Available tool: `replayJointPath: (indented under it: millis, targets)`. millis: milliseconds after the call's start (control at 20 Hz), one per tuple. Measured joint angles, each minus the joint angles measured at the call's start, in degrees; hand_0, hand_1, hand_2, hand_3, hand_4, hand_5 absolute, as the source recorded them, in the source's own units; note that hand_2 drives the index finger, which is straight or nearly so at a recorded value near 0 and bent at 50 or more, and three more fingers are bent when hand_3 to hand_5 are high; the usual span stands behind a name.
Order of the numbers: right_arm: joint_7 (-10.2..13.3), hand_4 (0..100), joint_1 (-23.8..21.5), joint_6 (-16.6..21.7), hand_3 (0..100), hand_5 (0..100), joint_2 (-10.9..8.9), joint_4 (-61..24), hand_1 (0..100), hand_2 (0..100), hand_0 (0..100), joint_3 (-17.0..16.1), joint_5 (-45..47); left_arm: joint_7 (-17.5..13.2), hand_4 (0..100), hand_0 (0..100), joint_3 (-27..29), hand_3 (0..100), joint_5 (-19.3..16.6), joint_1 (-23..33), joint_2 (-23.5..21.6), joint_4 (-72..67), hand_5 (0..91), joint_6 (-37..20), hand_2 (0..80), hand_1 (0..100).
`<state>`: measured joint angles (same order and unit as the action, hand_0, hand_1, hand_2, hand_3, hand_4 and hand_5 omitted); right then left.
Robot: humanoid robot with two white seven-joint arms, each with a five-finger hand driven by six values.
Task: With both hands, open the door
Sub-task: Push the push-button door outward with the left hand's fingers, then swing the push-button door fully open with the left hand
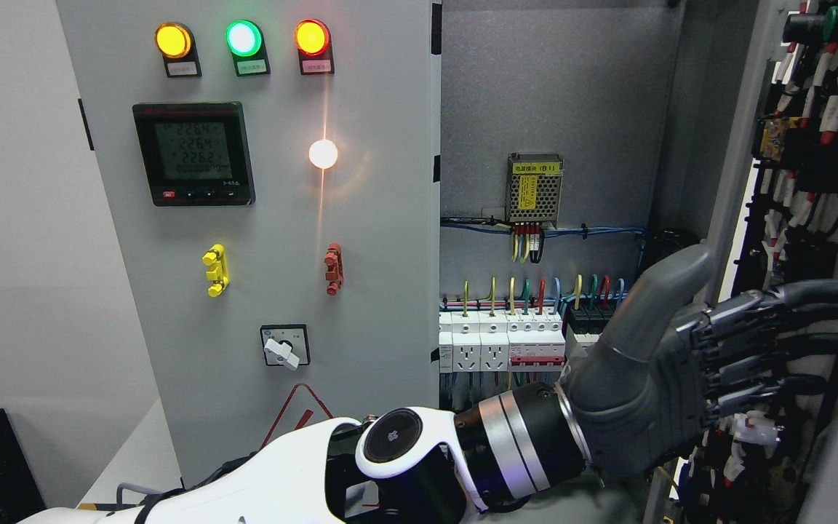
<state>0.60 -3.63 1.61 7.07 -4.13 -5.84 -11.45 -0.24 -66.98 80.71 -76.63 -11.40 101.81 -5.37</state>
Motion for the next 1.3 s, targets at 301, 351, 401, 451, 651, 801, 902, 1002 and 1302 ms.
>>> replayJointPath:
  millis: [301, 351, 401, 451, 651, 801, 902, 1002, 1302]
  targets:
    - [0.0, 0, 0.0, 0.0, 0, 0, -0.01, 0.0, 0, 0, 19, 0.0, 0.0, 0.1, 0, 0, -0.1, 0, -0.1, -0.6, 2.9, -1.7, 0.0, 0.0, 0.0, 0]
    - [0.0, 0, 0.0, 0.0, 0, 0, -0.01, 0.0, 0, 0, 19, 0.0, 0.0, 0.2, 0, 0, -0.1, 0, -0.1, -0.8, 3.4, -2.1, 0.0, 0.0, 0.0, 0]
    - [0.0, 0, 0.0, 0.0, 0, 0, -0.01, 0.0, 0, 0, 19, 0.0, 0.0, 0.2, 0, 0, -0.1, 0, -0.1, -0.9, 3.9, -2.3, 0.0, 0.0, 0.0, 0]
    - [0.0, 0, 0.0, 0.0, 0, 0, -0.01, 0.0, 0, 0, 19, 0.0, 0.0, 0.2, 0, 0, -0.1, 0, -0.1, -1.1, 4.4, -2.7, 0.0, 0.0, 0.0, 0]
    - [0.0, 0, 0.0, 0.0, 0, 0, 0.0, 0.0, 0, 0, 19, 0.0, 0.0, 0.2, 0, 0, -0.2, 0, -0.1, -1.6, 6.5, -4.0, 0.0, 0.0, 0.0, 0]
    - [0.0, 0, 0.0, 0.0, 0, 0, 0.0, 0.0, 0, 0, 19, 0.0, 0.0, 0.3, 0, 0, -0.2, 0, -0.2, -1.9, 7.7, -5.2, 0.0, 0.0, 0.0, 0]
    - [0.0, 0, 0.0, 0.0, 0, 0, 0.01, 0.0, 0, 0, 19, 0.0, 0.0, 0.3, 0, 0, -0.3, 0, -0.2, -2.1, 8.4, -6.1, 0.0, 0.1, 0.0, 0]
    - [0.0, 0, 0.0, 0.0, 0, 0, 0.01, 0.0, 0, 0, 19, 0.0, 0.0, 0.4, 0, 0, -0.3, 0, -0.3, -2.4, 9.4, -7.0, 0.0, 0.1, 0.0, 0]
    - [0.0, 0, 0.0, 0.0, 0, 0, 0.01, 0.0, 0, 0, 19, 0.0, 0.0, 0.2, 0, 0, -0.5, 0, -0.8, -3.0, 12.1, -9.7, 0.0, 0.1, 0.0, 0]
